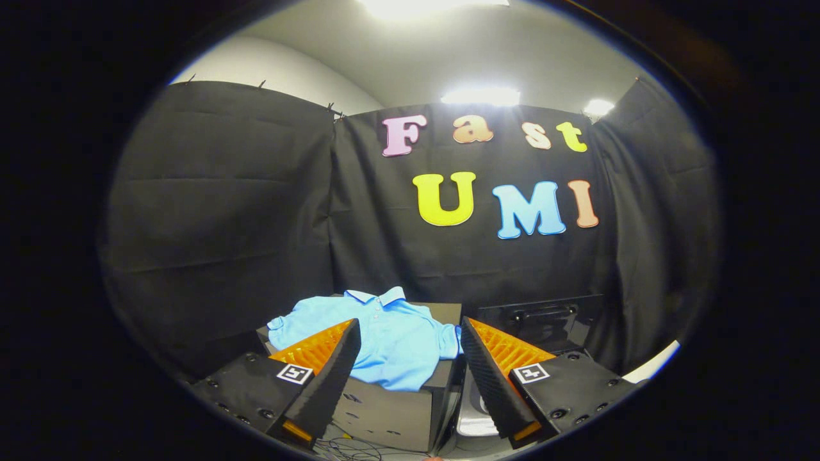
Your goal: Put the clothes into the washing machine and then close the washing machine lid.
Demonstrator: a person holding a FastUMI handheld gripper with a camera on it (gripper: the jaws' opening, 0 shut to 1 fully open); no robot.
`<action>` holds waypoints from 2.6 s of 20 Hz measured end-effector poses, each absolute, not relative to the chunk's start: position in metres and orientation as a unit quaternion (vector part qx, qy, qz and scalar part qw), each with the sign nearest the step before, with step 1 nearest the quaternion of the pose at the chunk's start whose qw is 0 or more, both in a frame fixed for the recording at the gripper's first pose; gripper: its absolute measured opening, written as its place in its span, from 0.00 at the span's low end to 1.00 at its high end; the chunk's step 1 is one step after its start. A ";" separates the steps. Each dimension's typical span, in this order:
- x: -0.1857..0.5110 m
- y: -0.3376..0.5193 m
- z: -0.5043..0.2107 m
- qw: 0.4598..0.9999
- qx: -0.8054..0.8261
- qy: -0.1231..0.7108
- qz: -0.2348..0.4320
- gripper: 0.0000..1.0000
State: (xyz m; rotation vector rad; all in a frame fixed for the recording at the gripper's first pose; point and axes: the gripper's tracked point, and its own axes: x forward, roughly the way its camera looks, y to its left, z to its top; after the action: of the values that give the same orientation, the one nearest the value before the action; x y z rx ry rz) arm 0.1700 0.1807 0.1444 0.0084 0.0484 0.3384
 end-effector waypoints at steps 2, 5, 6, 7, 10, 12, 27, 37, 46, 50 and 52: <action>0.193 0.201 0.147 0.981 -0.003 0.035 0.191 0.98; 0.227 0.224 0.147 0.975 -0.017 0.053 0.215 0.98; 0.238 0.233 0.146 0.973 -0.017 0.061 0.223 0.98; 0.248 0.242 0.142 0.970 -0.017 0.074 0.232 0.98; 0.276 0.260 0.126 0.963 -0.044 0.112 0.242 0.98; 0.293 0.270 0.111 0.958 -0.064 0.132 0.248 0.98; 0.373 0.330 0.043 0.919 -0.109 0.259 0.278 0.98; 0.374 0.333 0.017 0.878 -0.130 0.353 0.295 0.95; 0.380 0.345 0.008 0.868 -0.098 0.368 0.319 0.02; 0.373 0.350 0.037 0.886 -0.075 0.316 0.331 0.02; 0.369 0.346 0.057 0.894 -0.049 0.292 0.337 0.02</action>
State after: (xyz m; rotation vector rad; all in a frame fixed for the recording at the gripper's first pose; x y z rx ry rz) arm 0.3693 0.3460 0.0574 -0.1020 0.6056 0.6987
